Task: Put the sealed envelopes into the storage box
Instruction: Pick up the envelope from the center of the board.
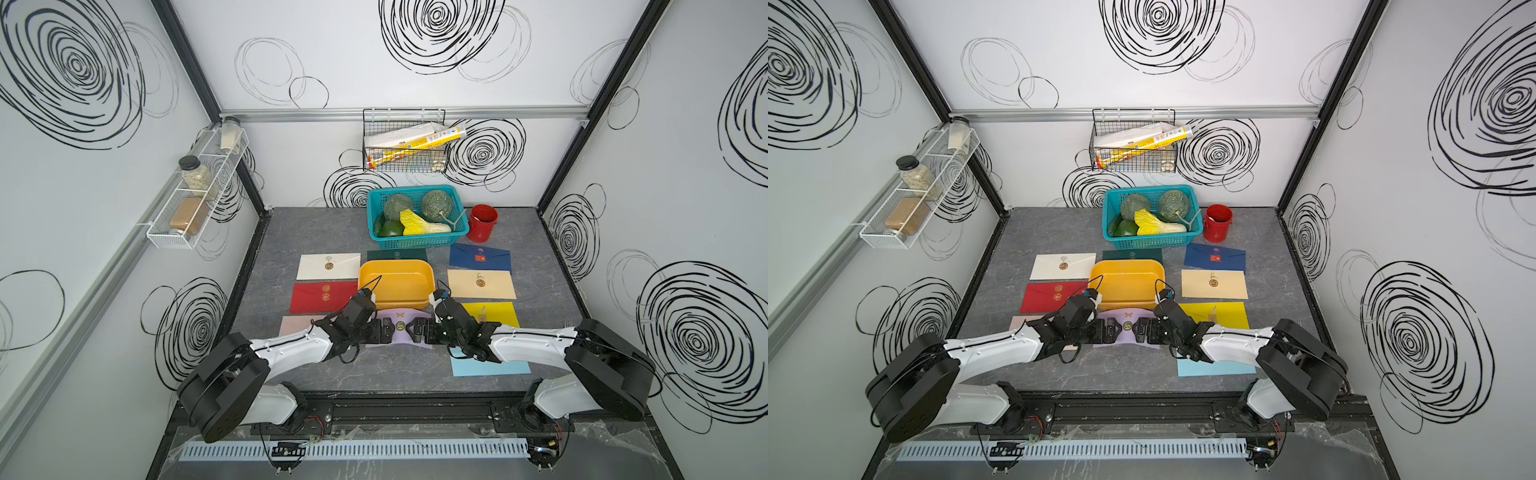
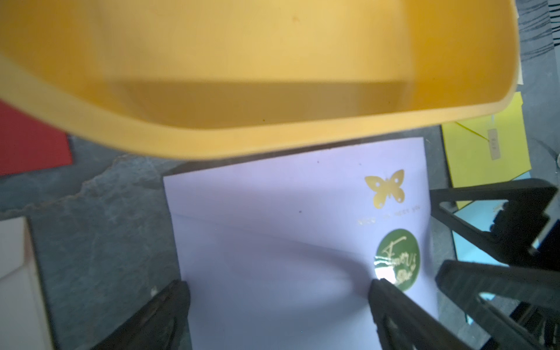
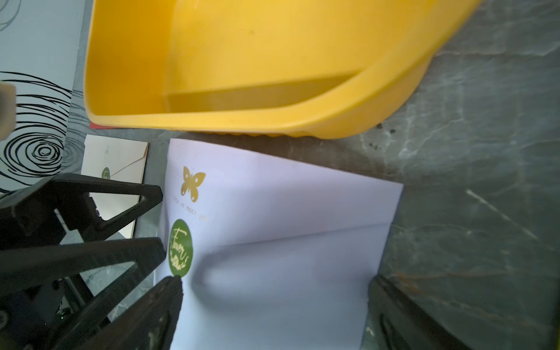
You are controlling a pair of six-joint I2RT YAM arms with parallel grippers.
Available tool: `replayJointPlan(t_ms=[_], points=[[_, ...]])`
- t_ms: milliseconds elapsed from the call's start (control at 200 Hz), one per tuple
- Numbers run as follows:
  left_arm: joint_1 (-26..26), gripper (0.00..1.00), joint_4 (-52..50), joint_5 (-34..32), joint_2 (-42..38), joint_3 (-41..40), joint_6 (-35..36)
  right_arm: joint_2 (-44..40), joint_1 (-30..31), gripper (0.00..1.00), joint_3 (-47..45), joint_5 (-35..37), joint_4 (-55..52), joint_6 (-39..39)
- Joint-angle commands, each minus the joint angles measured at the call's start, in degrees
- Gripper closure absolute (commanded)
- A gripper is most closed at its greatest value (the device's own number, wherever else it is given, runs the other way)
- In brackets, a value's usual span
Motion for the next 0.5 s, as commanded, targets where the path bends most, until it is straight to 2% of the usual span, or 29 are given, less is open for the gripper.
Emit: replayJointPlan(t_ms=[0,295,491], points=[[-0.5,0.01,-4.3,4.1,-0.7,-2.6,-1.7,1.5,0.5,0.00,-3.3,-4.3,-5.3,2.3],[-1.1,0.01,-2.0,5.3,-1.4,-5.8,-3.3,0.0,0.7,0.00,-1.3,-4.8,-8.2,3.1],[-3.0,0.01,-2.5,4.9,-0.8,-4.4,-2.7,-0.4,1.6,0.00,-0.3,-3.9,-9.7,3.8]])
